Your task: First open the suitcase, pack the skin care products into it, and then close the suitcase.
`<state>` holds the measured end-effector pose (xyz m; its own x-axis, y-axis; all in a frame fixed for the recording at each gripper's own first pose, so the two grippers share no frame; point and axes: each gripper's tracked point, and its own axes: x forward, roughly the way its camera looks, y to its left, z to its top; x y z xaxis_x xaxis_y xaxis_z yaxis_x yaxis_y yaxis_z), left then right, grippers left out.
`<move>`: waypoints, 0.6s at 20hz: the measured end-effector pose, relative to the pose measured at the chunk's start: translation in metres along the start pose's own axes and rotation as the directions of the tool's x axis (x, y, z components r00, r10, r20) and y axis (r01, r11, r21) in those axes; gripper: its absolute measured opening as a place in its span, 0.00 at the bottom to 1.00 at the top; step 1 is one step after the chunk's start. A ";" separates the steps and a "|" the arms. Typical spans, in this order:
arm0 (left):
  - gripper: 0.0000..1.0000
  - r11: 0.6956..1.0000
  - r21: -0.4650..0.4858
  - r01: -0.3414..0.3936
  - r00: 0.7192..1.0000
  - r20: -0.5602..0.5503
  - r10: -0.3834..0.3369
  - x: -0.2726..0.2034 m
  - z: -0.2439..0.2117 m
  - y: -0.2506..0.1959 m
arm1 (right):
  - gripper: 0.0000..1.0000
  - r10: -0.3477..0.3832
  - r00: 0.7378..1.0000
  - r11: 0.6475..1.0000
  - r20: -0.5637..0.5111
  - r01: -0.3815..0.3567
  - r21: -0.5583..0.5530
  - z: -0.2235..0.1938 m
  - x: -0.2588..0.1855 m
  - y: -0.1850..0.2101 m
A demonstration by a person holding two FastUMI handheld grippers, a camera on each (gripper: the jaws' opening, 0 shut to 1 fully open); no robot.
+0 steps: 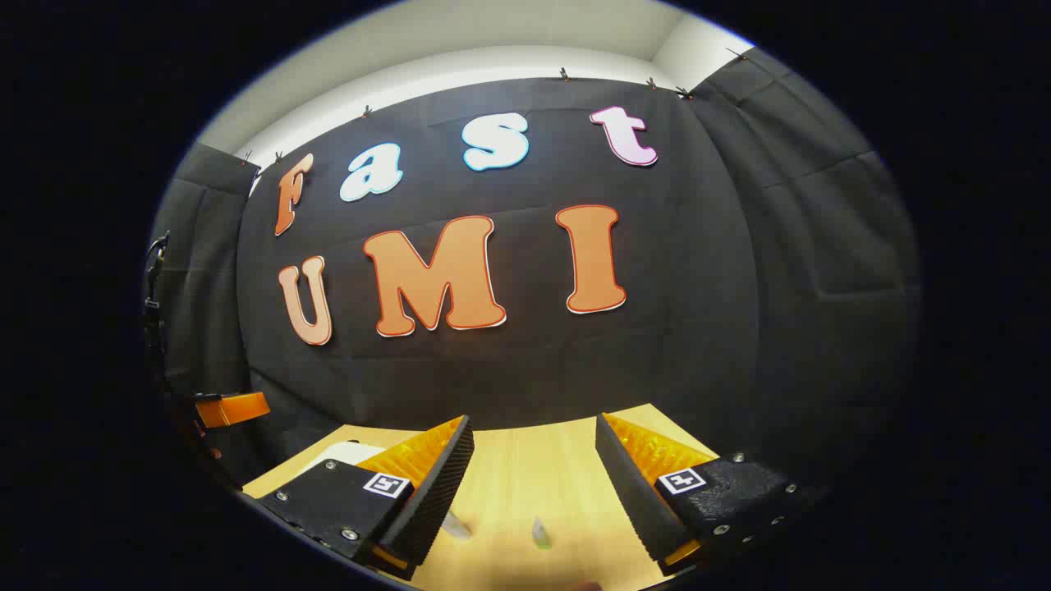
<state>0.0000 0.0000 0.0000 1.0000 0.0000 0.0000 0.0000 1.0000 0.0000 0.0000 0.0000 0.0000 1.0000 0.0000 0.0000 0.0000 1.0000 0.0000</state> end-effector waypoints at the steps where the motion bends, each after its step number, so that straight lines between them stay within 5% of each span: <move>1: 0.97 1.000 0.009 0.006 1.000 -0.011 -0.006 0.002 -0.001 0.009 | 0.94 -0.007 1.000 1.000 -0.012 0.007 0.003 -0.004 -0.002 0.008; 6: 0.97 0.998 0.060 0.031 0.999 -0.018 -0.030 0.007 -0.005 0.016 | 0.94 -0.016 0.998 1.000 -0.065 0.017 0.013 -0.020 -0.007 0.020; 12: 0.97 0.999 0.041 0.035 0.999 -0.040 -0.033 0.028 -0.007 -0.033 | 0.94 0.015 0.995 1.000 -0.097 -0.014 0.002 -0.010 0.015 -0.004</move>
<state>0.0279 -0.0332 -0.0068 0.9987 -0.0330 -0.0399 0.0346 0.9986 0.0405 0.0146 -0.0040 -0.0097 0.9952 0.0145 -0.0973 -0.0144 0.9999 0.0019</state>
